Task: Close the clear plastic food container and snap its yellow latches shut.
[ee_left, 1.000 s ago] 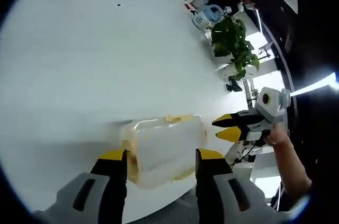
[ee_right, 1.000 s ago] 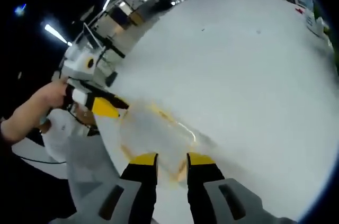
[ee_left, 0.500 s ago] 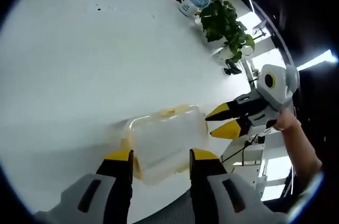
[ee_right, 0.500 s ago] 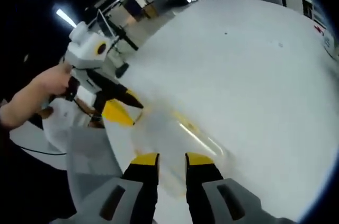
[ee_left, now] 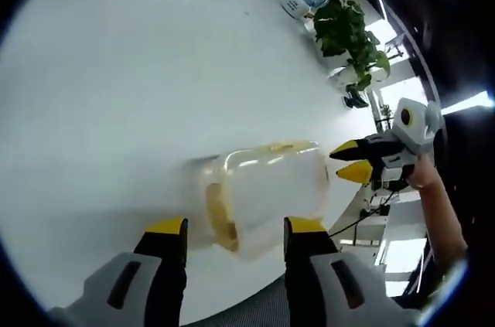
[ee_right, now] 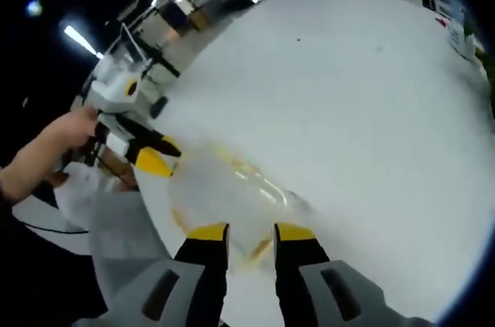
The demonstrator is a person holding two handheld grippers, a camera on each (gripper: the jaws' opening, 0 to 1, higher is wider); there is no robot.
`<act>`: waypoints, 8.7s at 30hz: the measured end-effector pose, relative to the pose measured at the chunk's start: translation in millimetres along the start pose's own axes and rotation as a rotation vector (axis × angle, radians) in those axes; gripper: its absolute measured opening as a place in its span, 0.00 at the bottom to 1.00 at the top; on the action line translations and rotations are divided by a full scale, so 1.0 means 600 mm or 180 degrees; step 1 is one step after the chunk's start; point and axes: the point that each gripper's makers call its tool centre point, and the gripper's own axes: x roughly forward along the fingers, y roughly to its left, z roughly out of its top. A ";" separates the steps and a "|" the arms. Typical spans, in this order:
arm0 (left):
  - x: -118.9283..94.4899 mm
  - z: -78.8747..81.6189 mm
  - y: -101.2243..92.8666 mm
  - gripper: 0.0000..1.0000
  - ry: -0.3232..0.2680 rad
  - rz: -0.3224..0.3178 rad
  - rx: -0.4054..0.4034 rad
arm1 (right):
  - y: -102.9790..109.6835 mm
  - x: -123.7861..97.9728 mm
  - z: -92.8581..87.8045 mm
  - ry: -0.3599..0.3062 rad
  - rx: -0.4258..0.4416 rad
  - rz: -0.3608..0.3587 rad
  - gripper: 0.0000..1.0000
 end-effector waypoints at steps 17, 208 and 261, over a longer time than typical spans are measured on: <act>0.030 -0.019 -0.033 0.39 0.0182 -0.0077 -0.0138 | 0.010 0.043 -0.034 0.0198 0.0148 0.0041 0.27; 0.080 -0.006 -0.119 0.54 0.0092 0.1312 0.4399 | 0.083 0.138 0.052 0.1320 -0.1905 0.0868 0.30; 0.067 -0.016 -0.041 0.99 0.0896 0.0872 0.4461 | 0.057 0.088 -0.027 0.1079 -0.3279 0.0099 0.81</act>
